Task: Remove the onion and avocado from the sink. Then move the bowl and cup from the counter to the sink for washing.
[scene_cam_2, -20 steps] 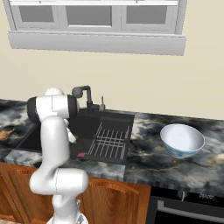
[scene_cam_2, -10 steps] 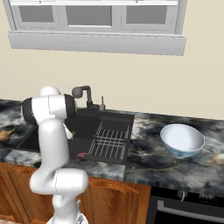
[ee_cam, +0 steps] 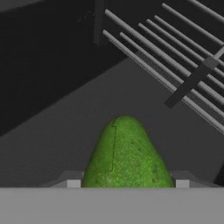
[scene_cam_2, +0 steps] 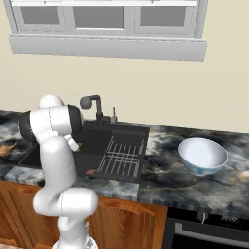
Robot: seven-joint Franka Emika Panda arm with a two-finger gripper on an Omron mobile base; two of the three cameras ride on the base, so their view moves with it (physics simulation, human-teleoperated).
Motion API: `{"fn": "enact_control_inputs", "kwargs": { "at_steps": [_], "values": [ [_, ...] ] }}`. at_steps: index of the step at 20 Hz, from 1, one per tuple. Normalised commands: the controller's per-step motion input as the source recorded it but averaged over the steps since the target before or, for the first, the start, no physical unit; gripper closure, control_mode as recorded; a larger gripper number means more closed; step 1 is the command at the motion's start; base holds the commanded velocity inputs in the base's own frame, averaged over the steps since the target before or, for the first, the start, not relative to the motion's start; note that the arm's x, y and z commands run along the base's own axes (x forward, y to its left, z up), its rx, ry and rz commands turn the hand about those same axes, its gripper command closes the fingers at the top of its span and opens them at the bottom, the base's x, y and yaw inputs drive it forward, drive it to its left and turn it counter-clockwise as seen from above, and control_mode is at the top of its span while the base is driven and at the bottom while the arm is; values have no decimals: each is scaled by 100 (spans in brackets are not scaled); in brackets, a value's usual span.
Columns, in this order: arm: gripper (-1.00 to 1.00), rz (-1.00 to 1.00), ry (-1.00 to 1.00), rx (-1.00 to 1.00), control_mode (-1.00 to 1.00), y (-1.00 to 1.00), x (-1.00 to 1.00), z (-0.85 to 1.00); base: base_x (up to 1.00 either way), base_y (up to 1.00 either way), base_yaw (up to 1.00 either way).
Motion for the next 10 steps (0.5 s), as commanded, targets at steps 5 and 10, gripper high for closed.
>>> {"fn": "enact_control_inputs", "kwargs": {
  "at_steps": [5,10],
  "values": [
    [100,0,-2,7,-100,7,-13,28,0,0,0],
    [100,-1,-5,5,-100,12,-10,29,0,0,0]
  ]
}}
